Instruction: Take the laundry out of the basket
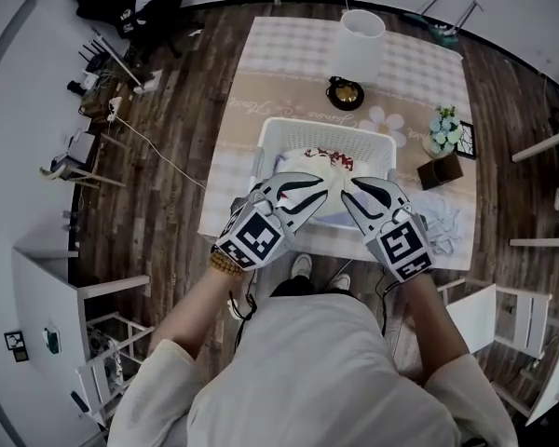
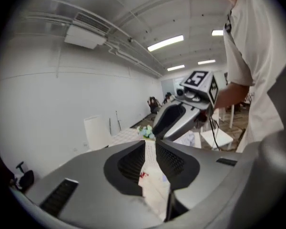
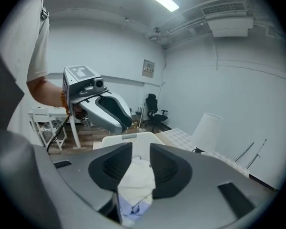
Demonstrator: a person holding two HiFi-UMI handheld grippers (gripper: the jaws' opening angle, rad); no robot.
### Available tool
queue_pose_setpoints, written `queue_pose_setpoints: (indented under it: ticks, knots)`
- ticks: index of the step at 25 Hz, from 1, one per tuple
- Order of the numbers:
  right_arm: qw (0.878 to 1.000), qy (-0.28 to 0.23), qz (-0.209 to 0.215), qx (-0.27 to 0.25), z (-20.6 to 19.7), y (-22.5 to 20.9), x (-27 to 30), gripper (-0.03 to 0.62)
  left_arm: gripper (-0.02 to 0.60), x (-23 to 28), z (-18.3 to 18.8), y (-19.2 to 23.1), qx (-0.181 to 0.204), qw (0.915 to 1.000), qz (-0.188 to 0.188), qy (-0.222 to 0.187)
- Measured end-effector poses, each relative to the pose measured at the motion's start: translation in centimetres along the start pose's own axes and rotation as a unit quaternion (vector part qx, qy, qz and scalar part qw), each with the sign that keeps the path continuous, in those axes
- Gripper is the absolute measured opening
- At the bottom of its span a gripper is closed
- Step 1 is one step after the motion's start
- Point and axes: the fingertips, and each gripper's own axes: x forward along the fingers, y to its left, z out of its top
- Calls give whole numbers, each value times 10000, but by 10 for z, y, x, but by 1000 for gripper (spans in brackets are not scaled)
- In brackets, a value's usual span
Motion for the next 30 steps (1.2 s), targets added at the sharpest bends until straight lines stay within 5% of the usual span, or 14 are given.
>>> queue_pose_setpoints:
  ticks: [5,10,14,18,30]
  knots:
    - [9903,1132,638,-502,-35,-9,38,251,170,32,-61,8,827,9798,-739,1662]
    - [9674,2035,1094,-1039,-73,-15,76,326,170,60,-97,18,1069,9605,-1153,2298]
    - [9482,2555,1306,-1367,-98,-16,102,328,193,79,-139,26,1370,9374,-1387,2888]
    - [9388,2799,1425,-1417,-118,-16,125,328,218,96,-174,27,1663,9177,-1590,3239]
    - [9172,3229,1812,-1468,-188,-6,183,334,258,135,-249,29,1806,8883,-1823,3810]
